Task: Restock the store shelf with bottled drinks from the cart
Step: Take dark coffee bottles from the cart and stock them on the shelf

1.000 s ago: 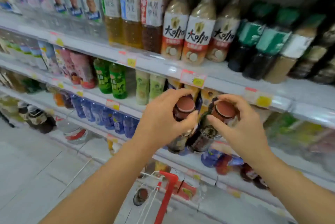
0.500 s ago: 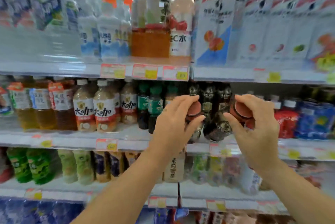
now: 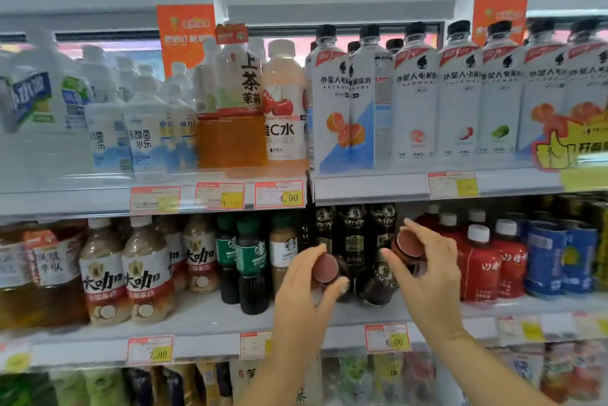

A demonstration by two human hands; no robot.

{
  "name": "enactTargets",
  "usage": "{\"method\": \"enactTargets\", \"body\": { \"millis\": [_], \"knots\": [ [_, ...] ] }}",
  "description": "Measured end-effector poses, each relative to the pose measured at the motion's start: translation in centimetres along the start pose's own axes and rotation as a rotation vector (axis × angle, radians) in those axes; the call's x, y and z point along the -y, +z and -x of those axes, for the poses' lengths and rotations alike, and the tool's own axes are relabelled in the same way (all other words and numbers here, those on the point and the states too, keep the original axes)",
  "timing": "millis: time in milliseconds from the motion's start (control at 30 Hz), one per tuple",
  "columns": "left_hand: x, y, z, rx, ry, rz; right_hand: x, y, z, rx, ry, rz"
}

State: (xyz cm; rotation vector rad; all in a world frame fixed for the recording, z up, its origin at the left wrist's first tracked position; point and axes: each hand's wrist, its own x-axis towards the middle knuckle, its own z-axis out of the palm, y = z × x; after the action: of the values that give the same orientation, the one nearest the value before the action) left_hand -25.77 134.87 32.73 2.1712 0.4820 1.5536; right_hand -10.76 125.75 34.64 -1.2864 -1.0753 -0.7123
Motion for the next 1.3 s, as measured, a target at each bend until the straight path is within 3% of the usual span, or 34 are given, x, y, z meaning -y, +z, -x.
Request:
{"method": "enactTargets", "body": {
  "millis": [133, 233, 333, 467, 667, 933, 1100, 1300],
  "knots": [
    [0.0, 0.7, -1.4, -0.188, -0.233, 0.225, -1.2, 2.0, -1.9, -0.082, 0.438, -0.273],
    [0.4, 1.1, -2.2, -0.265, -0.310, 0.341, -3.1, 3.9, -2.1, -0.043, 0.591, -0.287],
    [0.6, 1.3, -2.9, -0.314, -0.350, 0.426, -5.0, 5.5, -0.8, 0.140, 0.665, -0.205],
    [0.8, 1.6, -4.3, -0.374, -0.381, 0.506, -6.3, 6.8, 0.0, 0.396, 0.627, -0.082],
    [1.1, 2.1, -5.8, -0.454, -0.390, 0.597, -7.3, 6.7, -0.4, 0.516, 0.658, -0.155],
    [2.4, 5.1, -5.3, -0.179, -0.421, 0.426, -7.3, 6.8, 0.3, 0.466, 0.635, -0.145],
    [3.8, 6.9, -3.8, 0.111, -0.407, 0.251, -7.9, 6.3, 0.3, 0.481, 0.654, -0.193],
    [5.5, 6.6, -3.9, 0.272, -0.450, 0.107, -8.4, 5.5, 0.0, 0.543, 0.659, -0.196]
  ]
}}
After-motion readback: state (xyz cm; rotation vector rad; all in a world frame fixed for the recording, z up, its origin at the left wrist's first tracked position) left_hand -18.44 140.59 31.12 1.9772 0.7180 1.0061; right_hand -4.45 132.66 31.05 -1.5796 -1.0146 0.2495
